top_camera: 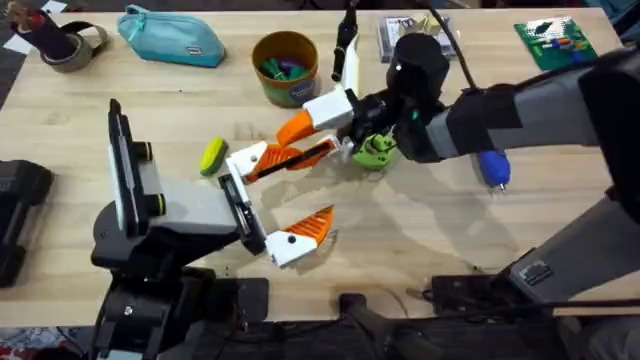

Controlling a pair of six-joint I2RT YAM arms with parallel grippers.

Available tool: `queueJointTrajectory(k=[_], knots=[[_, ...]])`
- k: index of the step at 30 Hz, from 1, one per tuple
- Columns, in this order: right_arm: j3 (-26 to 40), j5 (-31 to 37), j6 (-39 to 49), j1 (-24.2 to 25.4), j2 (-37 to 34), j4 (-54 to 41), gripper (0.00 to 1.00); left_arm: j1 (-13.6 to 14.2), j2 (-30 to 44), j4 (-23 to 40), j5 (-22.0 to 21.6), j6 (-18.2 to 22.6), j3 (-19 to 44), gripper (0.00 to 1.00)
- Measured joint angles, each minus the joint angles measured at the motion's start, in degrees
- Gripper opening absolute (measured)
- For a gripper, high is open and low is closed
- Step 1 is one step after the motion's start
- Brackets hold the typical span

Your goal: Pick up the gripper from the table and insert it into the empty holder that is missing its gripper. Then pick up a screw, insert it into the mounting hole, and use the screwdriver to tighten it. Finally, clean up the table by picking up the vegetable and placing it into the bucket.

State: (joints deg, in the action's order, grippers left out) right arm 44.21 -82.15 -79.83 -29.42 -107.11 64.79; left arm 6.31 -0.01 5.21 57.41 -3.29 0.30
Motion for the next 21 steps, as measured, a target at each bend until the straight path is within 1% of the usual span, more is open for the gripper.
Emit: queueJointTrajectory(k=[5, 8, 10, 11, 15, 17, 18, 21], knots=[[-0.4, 0.0, -1.6, 0.2, 0.0, 2.9, 0.991, 0.0, 0.0, 0.0, 0.0, 0.0, 0.0, 0.986], [-0.5, 0.0, -2.2, 0.2, 0.0, 3.0, 0.938, 0.0, 0.0, 0.0, 0.0, 0.0, 0.0, 0.986], [-0.5, -0.2, -2.5, 0.2, 0.0, 3.1, 0.825, 0.0, 0.0, 0.0, 0.0, 0.0, 0.0, 0.986], [-1.0, -0.3, -2.8, 0.2, 0.0, 3.0, 0.492, 0.0, 0.0, 0.0, 0.0, 0.0, 0.0, 0.986], [-1.3, -0.3, -3.0, 0.2, 0.0, 2.9, 0.156, 0.0, 0.0, 0.0, 0.0, 0.1, 0.0, 0.986], [-1.4, -0.2, -3.3, 0.2, 0.0, 2.8, 0.047, 0.0, 0.0, 0.0, 0.0, 0.2, 0.0, 0.986], [-1.5, -0.2, -3.3, 0.3, 0.0, 2.8, 0.019, 0.0, 0.0, 0.0, 0.0, 0.2, 0.0, 0.986], [-1.5, -0.2, -3.3, 0.3, 0.0, 2.7, 0.015, 0.0, 0.0, 0.0, 0.0, 0.2, 0.0, 0.986]])
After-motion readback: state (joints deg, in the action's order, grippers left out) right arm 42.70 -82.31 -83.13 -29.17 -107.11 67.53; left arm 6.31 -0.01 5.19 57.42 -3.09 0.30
